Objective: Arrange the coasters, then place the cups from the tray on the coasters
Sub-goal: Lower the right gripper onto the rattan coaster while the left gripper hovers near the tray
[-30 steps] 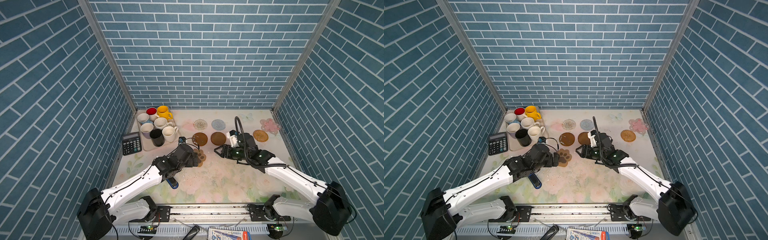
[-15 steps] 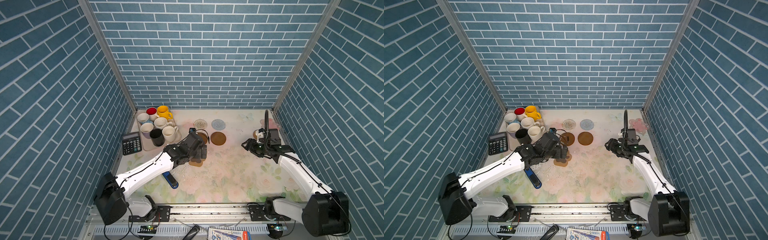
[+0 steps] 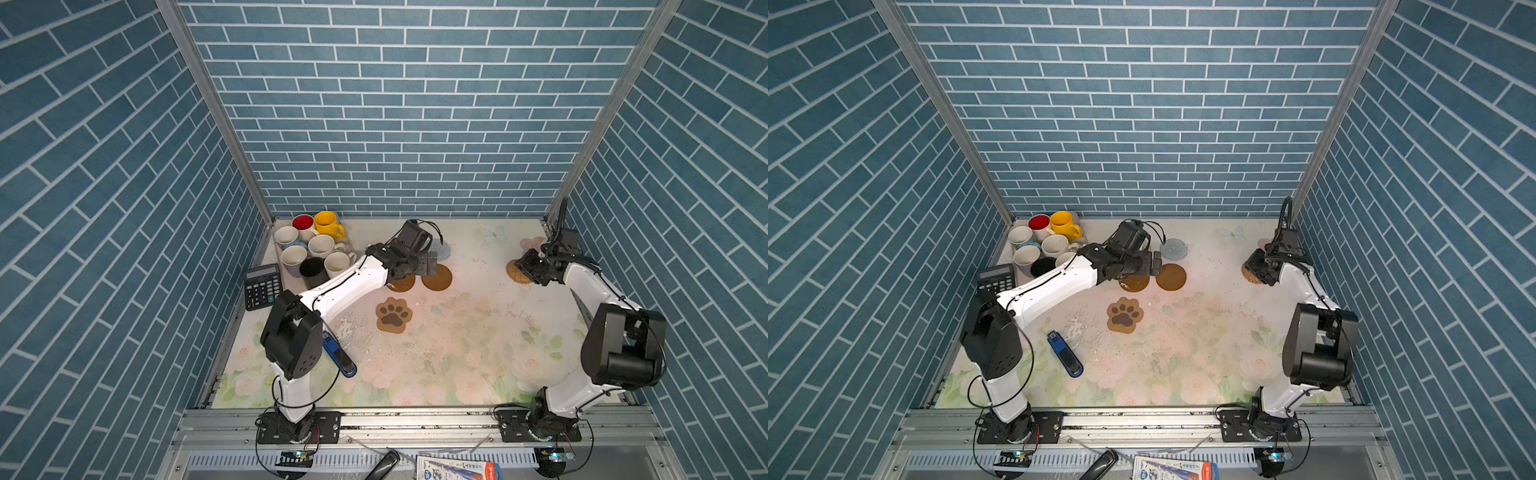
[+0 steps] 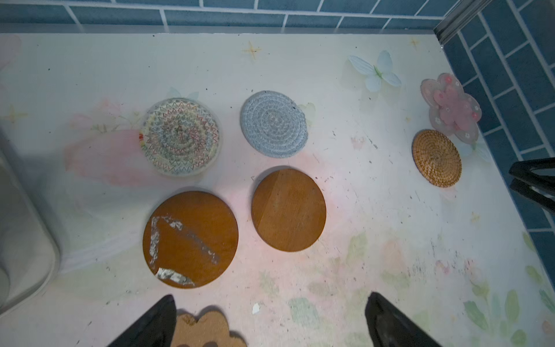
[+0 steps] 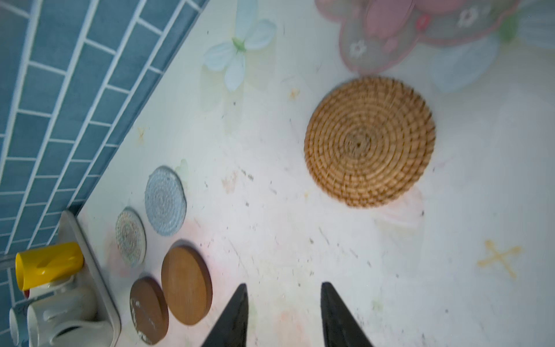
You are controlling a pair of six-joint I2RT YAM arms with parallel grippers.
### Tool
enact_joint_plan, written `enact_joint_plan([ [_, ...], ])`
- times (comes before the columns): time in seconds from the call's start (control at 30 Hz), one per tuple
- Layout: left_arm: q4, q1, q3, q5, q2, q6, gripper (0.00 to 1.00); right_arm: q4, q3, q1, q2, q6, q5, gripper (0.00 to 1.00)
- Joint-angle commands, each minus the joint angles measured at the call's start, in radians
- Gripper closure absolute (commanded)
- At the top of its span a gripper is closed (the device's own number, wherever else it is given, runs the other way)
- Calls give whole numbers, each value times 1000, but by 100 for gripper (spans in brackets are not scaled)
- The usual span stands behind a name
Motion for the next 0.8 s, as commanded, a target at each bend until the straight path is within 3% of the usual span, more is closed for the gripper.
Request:
enact_joint_plan([
  [0.0, 6, 44, 93, 32, 83, 20, 1, -48, 146, -36, 113, -42, 63, 63],
  [0.1, -4, 73, 185, 47, 165, 19, 1, -105, 286, -52, 229, -70, 83, 70],
  [0.3, -11, 100, 313, 48, 290, 41, 1, -187, 495, -57, 421, -99, 94, 92],
  [0.5, -20, 110, 382, 54, 360, 36, 1, -200, 542, -57, 499, -114, 90, 100],
  [0.77, 19, 110, 338, 56, 359, 20, 1, -182, 496, -55, 560, -102, 81, 100],
])
